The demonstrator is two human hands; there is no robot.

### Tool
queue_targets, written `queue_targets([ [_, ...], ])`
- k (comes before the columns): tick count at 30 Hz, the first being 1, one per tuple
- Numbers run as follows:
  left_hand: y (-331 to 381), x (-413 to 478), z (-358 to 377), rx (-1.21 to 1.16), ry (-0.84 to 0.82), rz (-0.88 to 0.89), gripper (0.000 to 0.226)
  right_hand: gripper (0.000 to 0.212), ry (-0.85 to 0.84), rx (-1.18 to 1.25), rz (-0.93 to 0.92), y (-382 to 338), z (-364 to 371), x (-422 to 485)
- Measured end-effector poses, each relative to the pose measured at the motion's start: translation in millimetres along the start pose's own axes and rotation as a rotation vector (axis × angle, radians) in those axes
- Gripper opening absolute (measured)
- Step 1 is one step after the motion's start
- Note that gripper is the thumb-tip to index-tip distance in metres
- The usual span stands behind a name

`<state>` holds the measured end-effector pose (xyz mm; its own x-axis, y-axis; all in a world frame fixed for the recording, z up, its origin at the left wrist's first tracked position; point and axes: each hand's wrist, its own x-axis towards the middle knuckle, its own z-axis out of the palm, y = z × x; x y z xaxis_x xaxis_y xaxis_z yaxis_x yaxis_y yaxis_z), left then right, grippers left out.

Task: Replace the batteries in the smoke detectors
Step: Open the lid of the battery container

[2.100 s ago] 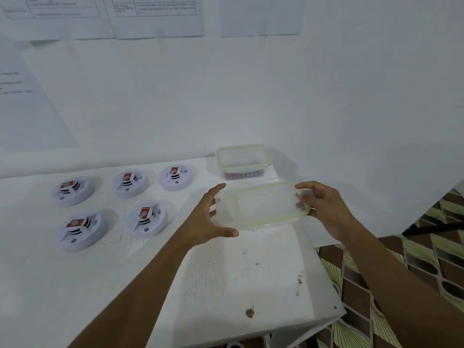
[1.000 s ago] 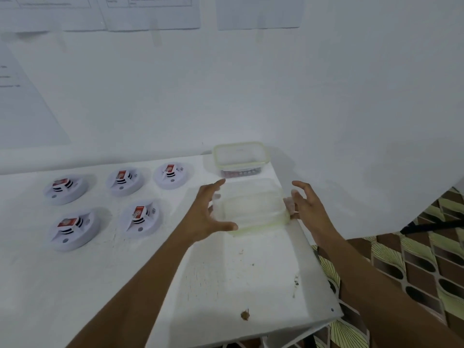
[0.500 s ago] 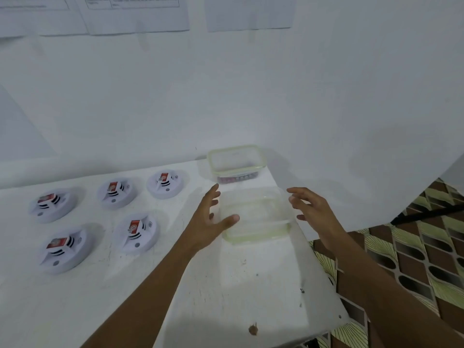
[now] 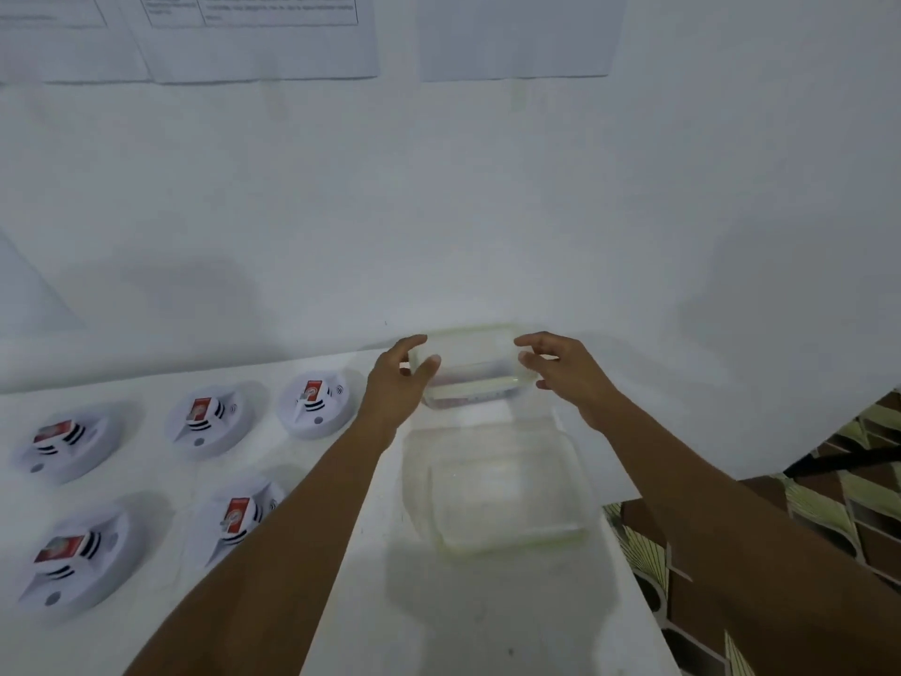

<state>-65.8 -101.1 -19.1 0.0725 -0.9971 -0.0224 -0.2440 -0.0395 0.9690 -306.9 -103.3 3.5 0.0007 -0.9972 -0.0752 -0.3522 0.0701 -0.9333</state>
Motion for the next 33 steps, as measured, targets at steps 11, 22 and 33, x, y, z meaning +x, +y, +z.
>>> queue_targets([
  [11,-6,20,-8,-0.035,-0.089,0.004,0.045,0.021,-0.212,0.223,0.067,1,-3,35],
  [22,4,22,-17,0.188,-0.233,0.165,0.052,0.018,-0.294,0.22,0.106,1,-3,38],
  [33,8,15,-17,0.221,-0.22,0.099,0.05,0.015,-0.171,0.106,0.031,-10,4,34],
])
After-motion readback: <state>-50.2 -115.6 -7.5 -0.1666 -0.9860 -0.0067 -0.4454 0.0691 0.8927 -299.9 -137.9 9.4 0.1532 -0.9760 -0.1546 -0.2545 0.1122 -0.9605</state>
